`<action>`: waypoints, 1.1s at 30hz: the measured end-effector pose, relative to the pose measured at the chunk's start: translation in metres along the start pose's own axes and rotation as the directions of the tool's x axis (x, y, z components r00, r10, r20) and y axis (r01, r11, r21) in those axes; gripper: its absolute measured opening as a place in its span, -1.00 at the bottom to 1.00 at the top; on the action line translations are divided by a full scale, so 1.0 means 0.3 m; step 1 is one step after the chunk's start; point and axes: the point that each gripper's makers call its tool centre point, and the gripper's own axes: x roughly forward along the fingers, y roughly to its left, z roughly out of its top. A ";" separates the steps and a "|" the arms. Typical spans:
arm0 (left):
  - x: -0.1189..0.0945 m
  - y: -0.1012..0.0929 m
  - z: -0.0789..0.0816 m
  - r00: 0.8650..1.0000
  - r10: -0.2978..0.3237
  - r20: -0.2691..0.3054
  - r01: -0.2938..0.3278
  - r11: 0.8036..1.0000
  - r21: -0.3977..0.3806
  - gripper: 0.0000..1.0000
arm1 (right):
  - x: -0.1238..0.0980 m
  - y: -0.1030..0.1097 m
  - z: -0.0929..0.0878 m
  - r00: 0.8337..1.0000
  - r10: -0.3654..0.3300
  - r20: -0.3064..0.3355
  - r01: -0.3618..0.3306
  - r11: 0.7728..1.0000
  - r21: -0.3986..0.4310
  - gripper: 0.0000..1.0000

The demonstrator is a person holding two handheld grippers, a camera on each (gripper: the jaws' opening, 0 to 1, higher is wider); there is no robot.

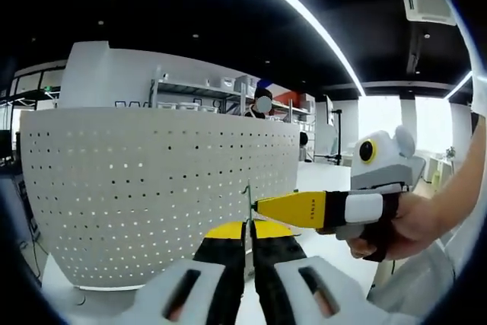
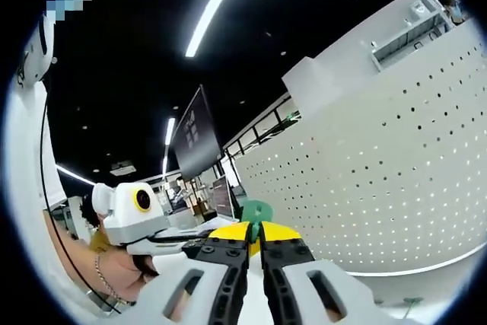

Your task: Insert the hook assembly into the mounting plate slot until the hook locks in place.

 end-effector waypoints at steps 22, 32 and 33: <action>0.005 0.000 0.001 1.000 0.007 0.004 -0.007 1.000 0.010 -0.96 | -0.002 -0.006 -0.002 0.998 -0.056 -0.017 0.057 0.996 0.075 -1.00; 0.003 -0.001 0.000 1.000 -0.005 0.002 0.004 1.000 0.026 -0.91 | -0.003 0.003 0.000 0.999 -0.038 -0.019 0.039 0.996 0.080 -1.00; 0.004 -0.001 -0.004 1.000 -0.007 -0.006 0.007 1.000 0.025 -0.88 | -0.003 0.002 -0.001 0.999 -0.039 -0.020 0.041 0.996 0.080 -1.00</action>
